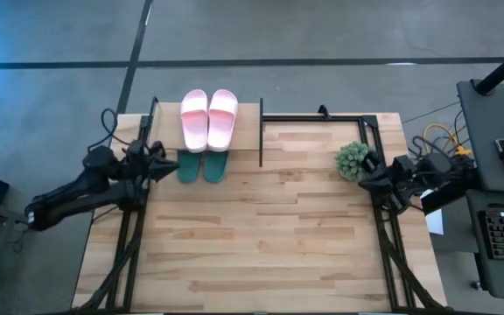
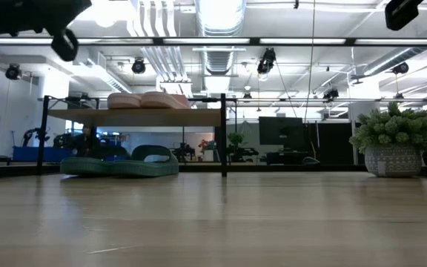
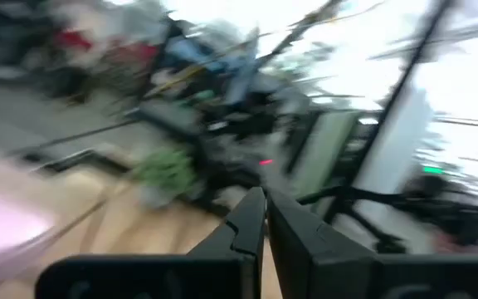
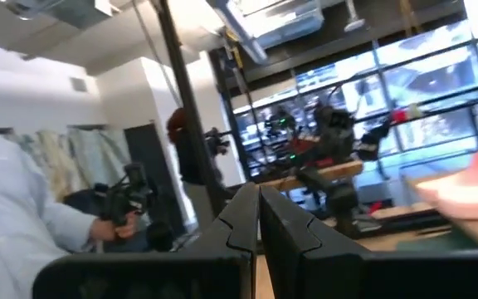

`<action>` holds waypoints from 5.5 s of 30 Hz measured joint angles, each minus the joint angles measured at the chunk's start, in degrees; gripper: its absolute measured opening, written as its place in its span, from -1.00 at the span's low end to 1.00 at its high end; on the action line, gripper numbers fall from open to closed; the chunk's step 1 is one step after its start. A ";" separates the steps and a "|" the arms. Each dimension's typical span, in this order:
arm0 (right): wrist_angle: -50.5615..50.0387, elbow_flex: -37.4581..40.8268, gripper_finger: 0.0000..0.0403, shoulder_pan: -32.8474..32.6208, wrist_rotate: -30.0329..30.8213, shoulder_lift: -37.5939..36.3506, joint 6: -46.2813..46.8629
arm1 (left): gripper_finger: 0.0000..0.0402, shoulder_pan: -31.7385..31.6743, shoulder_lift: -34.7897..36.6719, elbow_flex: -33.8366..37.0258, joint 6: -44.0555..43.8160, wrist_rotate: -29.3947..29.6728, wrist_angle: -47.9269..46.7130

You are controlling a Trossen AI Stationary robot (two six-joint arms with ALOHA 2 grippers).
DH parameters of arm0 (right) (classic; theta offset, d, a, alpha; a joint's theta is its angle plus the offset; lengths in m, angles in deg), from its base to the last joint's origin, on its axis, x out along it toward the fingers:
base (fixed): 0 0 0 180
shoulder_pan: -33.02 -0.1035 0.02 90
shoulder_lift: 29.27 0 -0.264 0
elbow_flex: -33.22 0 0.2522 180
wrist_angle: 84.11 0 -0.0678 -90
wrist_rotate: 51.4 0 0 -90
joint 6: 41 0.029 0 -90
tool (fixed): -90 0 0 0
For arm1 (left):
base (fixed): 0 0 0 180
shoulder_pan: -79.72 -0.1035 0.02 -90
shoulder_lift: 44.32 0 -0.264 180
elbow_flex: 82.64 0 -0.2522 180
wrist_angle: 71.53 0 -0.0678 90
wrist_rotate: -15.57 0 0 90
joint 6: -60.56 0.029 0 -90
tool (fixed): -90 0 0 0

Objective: Pick and place slides into the shelf
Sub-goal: Return to Home Position

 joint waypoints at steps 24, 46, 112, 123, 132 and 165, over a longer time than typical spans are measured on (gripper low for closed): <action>28.44 1.61 -0.96 -7.67 2.14 32.66 4.45 | -0.98 24.13 -1.89 4.23 -1.54 17.24 4.02; 24.14 10.19 -0.96 -7.50 4.76 13.22 -1.82 | -0.98 26.14 8.84 17.92 7.03 17.05 13.88; 10.05 14.49 -0.96 27.61 -18.41 -1.73 9.19 | -0.98 25.38 8.51 18.65 2.99 18.47 11.50; 16.79 19.34 -0.96 27.61 -17.80 -0.97 9.17 | -0.98 25.38 8.38 18.67 2.90 19.56 11.60; 15.68 19.34 -0.96 27.61 -17.80 -0.51 9.41 | -0.98 25.38 8.36 18.69 2.88 19.62 11.61; 1.96 19.28 -0.96 27.61 -17.78 -0.14 9.43 | -0.98 25.38 7.45 18.87 2.88 19.51 8.66</action>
